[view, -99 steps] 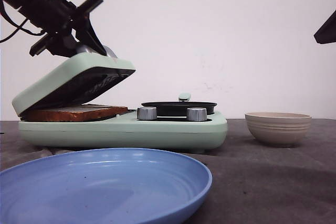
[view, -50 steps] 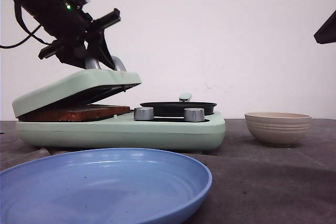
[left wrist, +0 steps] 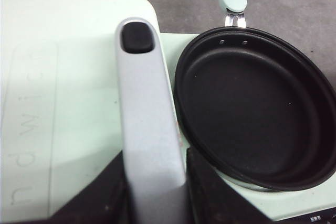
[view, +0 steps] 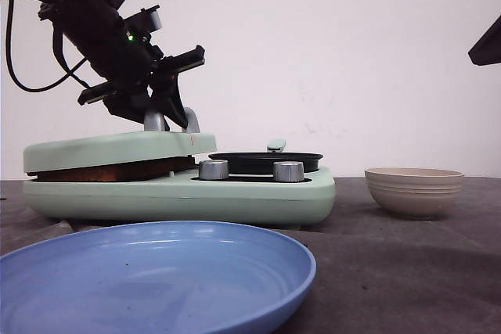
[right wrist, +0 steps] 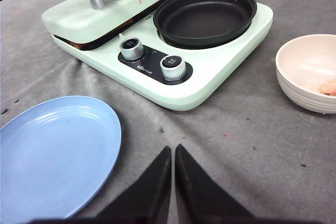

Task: Make breakfast with bread and shrimp
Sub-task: 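Push the press lid down over the bread with the left gripper, then raise the left gripper away from the closed press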

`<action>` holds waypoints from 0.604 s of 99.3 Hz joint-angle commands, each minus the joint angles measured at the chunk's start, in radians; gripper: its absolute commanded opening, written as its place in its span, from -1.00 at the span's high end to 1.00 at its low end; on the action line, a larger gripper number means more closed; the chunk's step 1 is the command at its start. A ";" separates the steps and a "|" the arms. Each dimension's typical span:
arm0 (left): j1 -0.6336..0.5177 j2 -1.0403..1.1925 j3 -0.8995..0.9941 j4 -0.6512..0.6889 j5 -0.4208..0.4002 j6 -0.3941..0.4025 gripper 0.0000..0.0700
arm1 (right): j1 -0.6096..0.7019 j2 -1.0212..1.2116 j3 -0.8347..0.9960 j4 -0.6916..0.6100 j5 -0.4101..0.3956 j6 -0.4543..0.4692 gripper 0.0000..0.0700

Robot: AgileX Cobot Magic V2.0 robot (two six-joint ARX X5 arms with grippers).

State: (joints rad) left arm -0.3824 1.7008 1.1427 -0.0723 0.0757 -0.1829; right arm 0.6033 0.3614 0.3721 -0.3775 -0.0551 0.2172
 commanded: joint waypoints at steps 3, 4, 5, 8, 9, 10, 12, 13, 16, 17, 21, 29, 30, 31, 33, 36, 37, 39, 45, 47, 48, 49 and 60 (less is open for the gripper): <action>0.016 0.079 -0.038 -0.117 -0.026 0.048 0.99 | 0.008 0.002 0.000 0.006 0.000 0.008 0.99; 0.016 0.079 -0.038 -0.117 -0.026 0.049 0.99 | 0.009 0.002 0.000 0.006 0.000 0.008 0.99; 0.016 0.079 -0.038 -0.117 -0.026 0.049 0.99 | 0.009 0.002 0.000 0.006 0.000 0.008 0.99; 0.016 0.079 -0.038 -0.117 -0.026 0.048 0.99 | 0.008 0.002 0.000 0.006 0.000 0.008 0.99; 0.016 0.079 -0.038 -0.117 -0.026 0.048 0.99 | 0.009 0.002 0.000 0.006 0.000 0.008 0.99; 0.016 0.079 -0.038 -0.117 -0.026 0.048 0.99 | 0.008 0.002 0.000 0.006 0.000 0.008 0.99; 0.016 0.079 -0.038 -0.118 -0.026 0.048 0.99 | 0.009 0.002 0.000 0.006 0.000 0.008 0.99; 0.016 0.079 -0.038 -0.118 -0.025 0.048 0.99 | 0.008 0.002 0.000 0.006 0.000 0.008 0.99; 0.016 0.079 -0.038 -0.118 -0.024 0.049 0.99 | 0.009 0.002 0.000 0.006 0.000 0.008 0.99; 0.016 0.079 -0.038 -0.118 -0.024 0.048 0.99 | 0.008 0.002 0.000 0.006 0.000 0.008 0.99; 0.016 0.078 -0.038 -0.117 -0.024 0.048 0.99 | 0.008 0.002 0.000 0.006 0.000 0.008 0.99; 0.016 0.073 -0.038 -0.116 0.001 0.048 0.85 | 0.009 0.002 0.000 0.006 0.000 0.008 0.99; 0.016 0.072 -0.038 -0.115 0.003 0.048 0.82 | 0.009 0.002 0.000 0.006 0.000 0.008 0.99; 0.016 0.071 -0.038 -0.115 0.004 0.048 0.78 | 0.009 0.002 0.000 0.006 0.000 0.008 0.99; 0.016 0.070 -0.038 -0.114 0.004 0.048 0.72 | 0.008 0.002 0.000 0.006 0.000 0.008 0.99; 0.016 0.066 -0.037 -0.113 0.004 0.048 0.59 | 0.009 0.002 0.000 0.005 0.000 0.008 0.99; 0.017 0.064 -0.037 -0.113 0.003 0.048 0.54 | 0.009 0.002 0.000 0.005 0.000 0.008 0.99; 0.017 0.062 -0.037 -0.112 0.003 0.048 0.43 | 0.008 0.002 0.000 0.005 0.000 0.008 0.99; 0.017 0.054 -0.037 -0.106 0.003 0.048 0.10 | 0.008 0.002 0.000 0.006 0.000 0.008 0.99; 0.018 0.051 -0.037 -0.106 0.003 0.048 0.02 | 0.008 0.002 0.000 0.006 0.000 0.008 0.99; 0.018 0.050 -0.037 -0.106 0.003 0.048 -0.02 | 0.008 0.002 0.000 0.006 0.000 0.008 0.99; 0.018 0.048 -0.036 -0.106 0.003 0.048 -0.04 | 0.008 0.002 0.000 0.006 0.000 0.008 0.99; 0.024 0.028 -0.029 -0.108 0.008 0.048 -0.28 | 0.008 0.002 0.000 0.006 0.000 0.008 0.99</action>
State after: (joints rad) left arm -0.3622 1.6806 1.1385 -0.0902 0.0906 -0.1310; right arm 0.6033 0.3614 0.3721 -0.3779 -0.0551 0.2172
